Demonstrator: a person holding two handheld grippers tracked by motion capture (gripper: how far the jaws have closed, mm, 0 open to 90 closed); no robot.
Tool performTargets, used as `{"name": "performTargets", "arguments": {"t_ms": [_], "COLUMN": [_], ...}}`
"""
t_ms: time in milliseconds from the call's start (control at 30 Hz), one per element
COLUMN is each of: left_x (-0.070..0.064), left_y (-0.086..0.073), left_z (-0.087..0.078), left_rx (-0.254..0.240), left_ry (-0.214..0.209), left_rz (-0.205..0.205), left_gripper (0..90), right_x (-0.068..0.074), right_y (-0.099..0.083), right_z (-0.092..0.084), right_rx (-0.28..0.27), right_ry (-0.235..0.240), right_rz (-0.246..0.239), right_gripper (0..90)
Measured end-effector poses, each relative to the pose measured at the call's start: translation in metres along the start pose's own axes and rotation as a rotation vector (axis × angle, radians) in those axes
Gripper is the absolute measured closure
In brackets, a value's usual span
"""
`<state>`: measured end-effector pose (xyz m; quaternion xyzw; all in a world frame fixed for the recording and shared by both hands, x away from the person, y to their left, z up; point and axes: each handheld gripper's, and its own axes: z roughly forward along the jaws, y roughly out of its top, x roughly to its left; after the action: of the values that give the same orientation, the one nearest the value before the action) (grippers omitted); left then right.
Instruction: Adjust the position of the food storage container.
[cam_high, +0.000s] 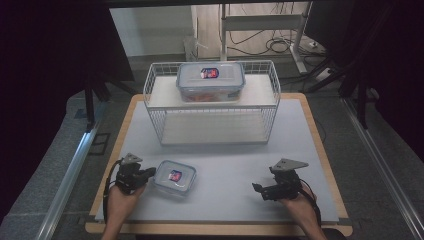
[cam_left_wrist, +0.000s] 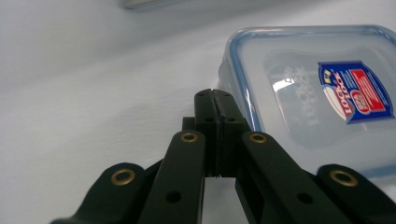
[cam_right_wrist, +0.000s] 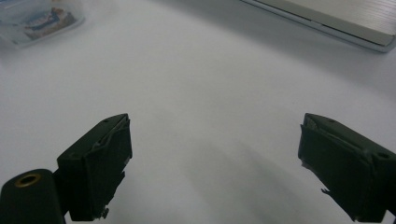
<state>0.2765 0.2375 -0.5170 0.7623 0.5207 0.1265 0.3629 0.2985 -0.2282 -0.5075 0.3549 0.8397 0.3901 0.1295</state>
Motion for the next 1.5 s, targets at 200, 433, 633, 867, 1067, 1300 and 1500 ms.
{"name": "performTargets", "arguments": {"t_ms": [200, 433, 633, 867, 1067, 1300, 1500], "left_x": [-0.025, -0.043, -0.06, -0.078, -0.089, -0.1, -0.106], "left_y": [0.004, 0.005, 0.006, 0.008, 0.009, 0.009, 0.007], "left_z": [0.008, 0.013, 0.016, 0.02, 0.021, 0.023, 0.024], "left_rx": [0.018, 0.03, 0.037, 0.041, 0.046, 0.048, 0.057], "left_ry": [-0.057, -0.116, -0.149, -0.173, -0.201, -0.242, -0.262], "left_rz": [0.054, 0.074, 0.094, 0.121, 0.144, 0.152, 0.157], "left_gripper": [89.9, 89.8, 89.8, 89.8, 89.8, 89.8, 89.8], "right_x": [0.001, 0.003, 0.005, 0.004, 0.005, 0.004, 0.002], "right_y": [0.0, 0.0, 0.002, 0.002, 0.004, 0.003, 0.001], "right_z": [0.001, 0.004, 0.004, 0.006, 0.004, 0.005, 0.006], "right_rx": [0.0, 0.005, -0.024, -0.004, -0.005, 0.022, 0.039], "right_ry": [-0.003, -0.021, -0.026, -0.016, -0.005, -0.017, -0.018], "right_rz": [-0.002, 0.002, -0.009, 0.011, 0.016, 0.003, 0.006], "right_gripper": [9.2, 5.2, 2.0, 1.6, 2.0, 5.6, 7.3]}}
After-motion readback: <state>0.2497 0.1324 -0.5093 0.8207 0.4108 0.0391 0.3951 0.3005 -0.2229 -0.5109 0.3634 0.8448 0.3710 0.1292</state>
